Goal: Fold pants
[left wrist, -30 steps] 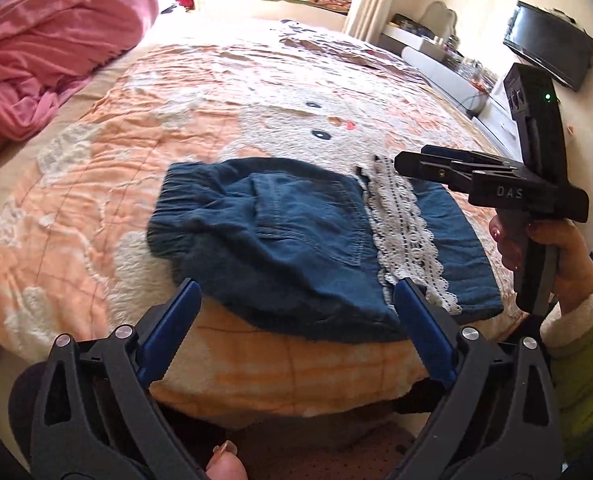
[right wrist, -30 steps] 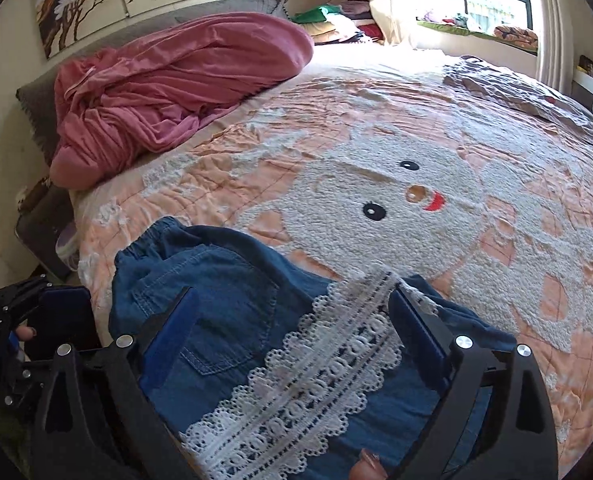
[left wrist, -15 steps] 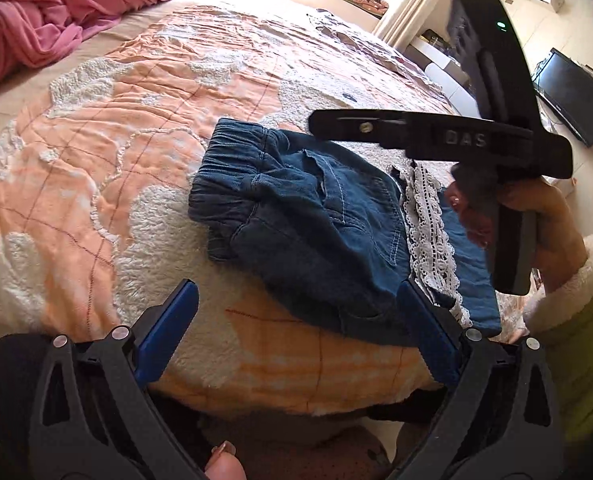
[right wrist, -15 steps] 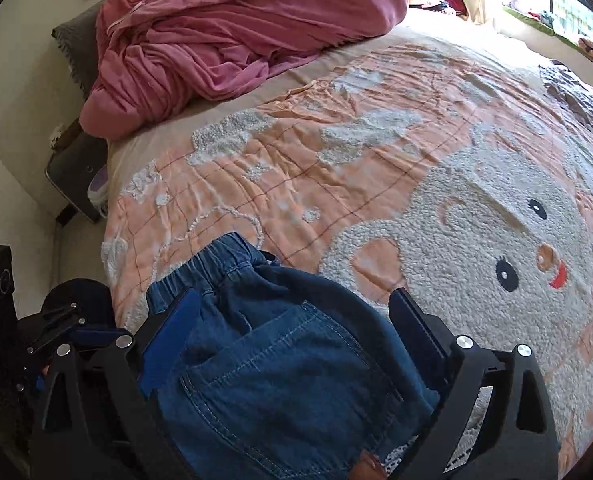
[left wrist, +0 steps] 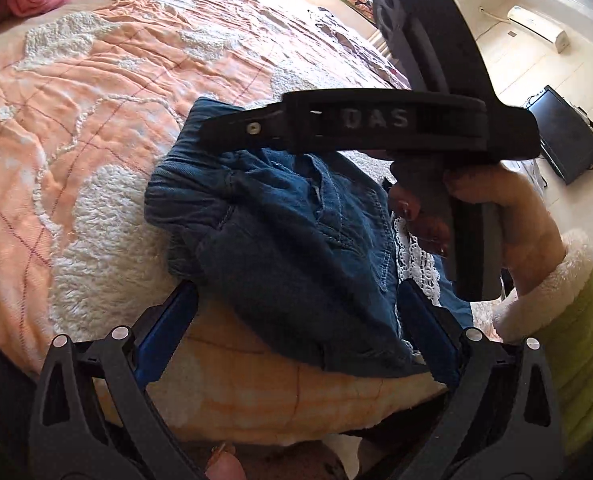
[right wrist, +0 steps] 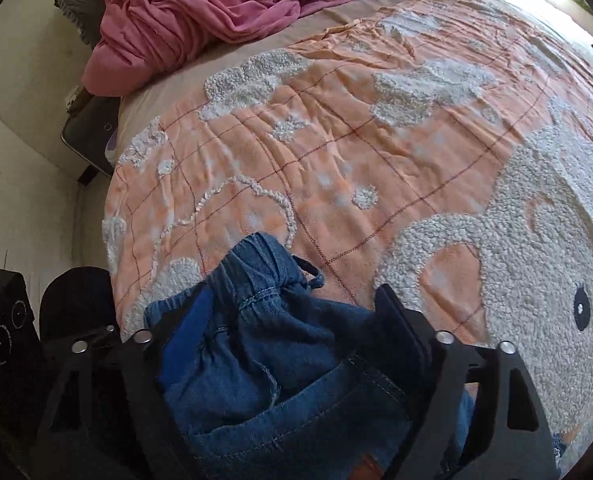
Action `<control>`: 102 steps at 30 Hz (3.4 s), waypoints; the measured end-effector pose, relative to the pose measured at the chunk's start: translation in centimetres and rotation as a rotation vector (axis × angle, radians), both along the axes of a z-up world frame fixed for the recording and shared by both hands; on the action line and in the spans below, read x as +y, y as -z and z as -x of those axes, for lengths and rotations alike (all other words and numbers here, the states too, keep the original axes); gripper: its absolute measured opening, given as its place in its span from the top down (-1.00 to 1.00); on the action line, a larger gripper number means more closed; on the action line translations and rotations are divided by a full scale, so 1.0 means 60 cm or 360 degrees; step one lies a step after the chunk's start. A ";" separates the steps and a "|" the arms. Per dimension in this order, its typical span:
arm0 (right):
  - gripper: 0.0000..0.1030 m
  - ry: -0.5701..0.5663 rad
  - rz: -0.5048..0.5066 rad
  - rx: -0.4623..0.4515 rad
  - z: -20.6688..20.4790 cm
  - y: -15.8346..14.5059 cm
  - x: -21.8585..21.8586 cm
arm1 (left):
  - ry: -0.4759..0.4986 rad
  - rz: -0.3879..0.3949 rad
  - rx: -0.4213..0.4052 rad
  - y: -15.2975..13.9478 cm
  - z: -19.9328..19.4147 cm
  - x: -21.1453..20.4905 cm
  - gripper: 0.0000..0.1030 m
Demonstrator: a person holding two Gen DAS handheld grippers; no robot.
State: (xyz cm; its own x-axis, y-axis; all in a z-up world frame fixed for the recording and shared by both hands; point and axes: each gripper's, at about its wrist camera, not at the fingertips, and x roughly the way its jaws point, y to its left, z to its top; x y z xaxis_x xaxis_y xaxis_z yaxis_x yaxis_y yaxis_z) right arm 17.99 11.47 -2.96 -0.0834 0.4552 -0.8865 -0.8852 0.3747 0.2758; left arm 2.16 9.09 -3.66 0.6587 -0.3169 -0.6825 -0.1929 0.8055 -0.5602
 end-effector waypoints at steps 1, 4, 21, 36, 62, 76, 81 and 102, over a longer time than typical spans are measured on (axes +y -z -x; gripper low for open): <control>-0.20 -0.0003 0.0009 0.0035 0.000 0.006 0.005 | -0.0010 0.0010 -0.0008 0.002 -0.002 0.001 -0.81; 0.10 -0.0026 -0.0016 0.0094 0.008 0.016 0.012 | -0.0042 0.0079 -0.0020 0.011 -0.006 0.008 -0.81; 0.43 0.0139 -0.0700 -0.0046 0.003 -0.133 -0.252 | 0.0076 -0.0243 -0.0232 -0.083 -0.023 -0.094 -0.05; 0.41 0.0507 -0.0826 -0.0142 -0.021 -0.113 -0.519 | 0.0441 -0.0580 -0.0323 -0.098 -0.116 -0.293 -0.05; -0.65 0.0896 -0.0171 -0.0089 -0.011 0.000 -0.546 | 0.0839 -0.0559 -0.0398 -0.059 -0.045 -0.382 -0.28; -0.69 0.0866 -0.0384 -0.0158 -0.006 -0.049 -0.559 | 0.0520 -0.0695 -0.0333 -0.100 -0.058 -0.291 -0.47; -0.69 0.0847 -0.0504 -0.0209 0.001 -0.078 -0.558 | 0.0500 -0.0694 -0.0311 -0.095 -0.058 -0.285 -0.48; -0.18 0.0737 -0.0371 -0.0185 -0.039 -0.062 -0.440 | 0.0888 -0.0910 -0.0214 -0.025 -0.037 -0.374 0.58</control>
